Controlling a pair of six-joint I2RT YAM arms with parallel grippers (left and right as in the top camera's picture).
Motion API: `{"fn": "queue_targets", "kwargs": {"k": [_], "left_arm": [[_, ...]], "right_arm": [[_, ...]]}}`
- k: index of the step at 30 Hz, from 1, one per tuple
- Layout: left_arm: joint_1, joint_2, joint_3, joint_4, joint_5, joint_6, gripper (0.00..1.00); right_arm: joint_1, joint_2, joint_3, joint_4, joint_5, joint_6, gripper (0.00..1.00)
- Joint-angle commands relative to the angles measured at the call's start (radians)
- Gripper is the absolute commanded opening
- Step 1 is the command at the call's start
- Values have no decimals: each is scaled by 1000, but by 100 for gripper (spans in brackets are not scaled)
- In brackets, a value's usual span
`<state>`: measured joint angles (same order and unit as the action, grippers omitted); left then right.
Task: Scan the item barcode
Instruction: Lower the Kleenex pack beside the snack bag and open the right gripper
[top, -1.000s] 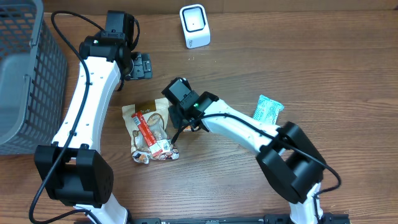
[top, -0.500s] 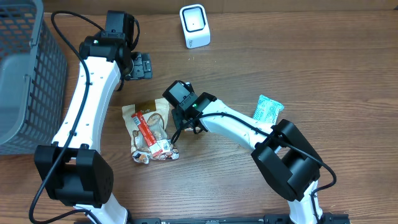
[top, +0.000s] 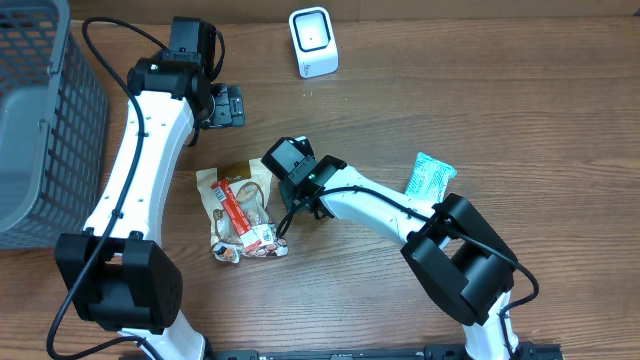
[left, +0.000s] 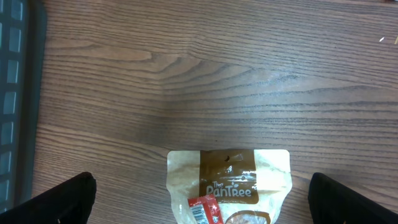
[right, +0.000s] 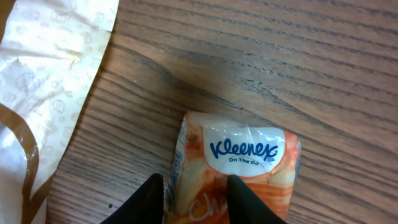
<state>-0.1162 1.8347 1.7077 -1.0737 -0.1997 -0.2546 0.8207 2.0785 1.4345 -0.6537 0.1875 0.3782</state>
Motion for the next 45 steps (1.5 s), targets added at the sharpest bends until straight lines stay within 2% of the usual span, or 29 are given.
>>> {"fn": "queue_targets", "kwargs": {"k": [1,9,13,17,25,33,45], "left_arm": [[-2,-15,16,1,-13,-3,100],[-2,-15,16,1,-13,-3,100],[-2,-15,16,1,-13,-3,100],[-2,-15,16,1,-13,-3,100],[-2,-15,16,1,-13,-3,100],[-2,-15,16,1,-13,-3,100],[-2,-15,16,1,-13,-3,100]], "right_arm": [[-3,9,-25,-23,16,-42,34],[-2,9,-26,-107,26,-47,29],[-2,9,-26,-164,118,-55,32],[-5,9,-26,-172,129,-148,36],[2,9,3,-181,93,-93,37],[6,9,140,-318,148,-89,39],[36,9,137,-362,141,-30,39]]}}
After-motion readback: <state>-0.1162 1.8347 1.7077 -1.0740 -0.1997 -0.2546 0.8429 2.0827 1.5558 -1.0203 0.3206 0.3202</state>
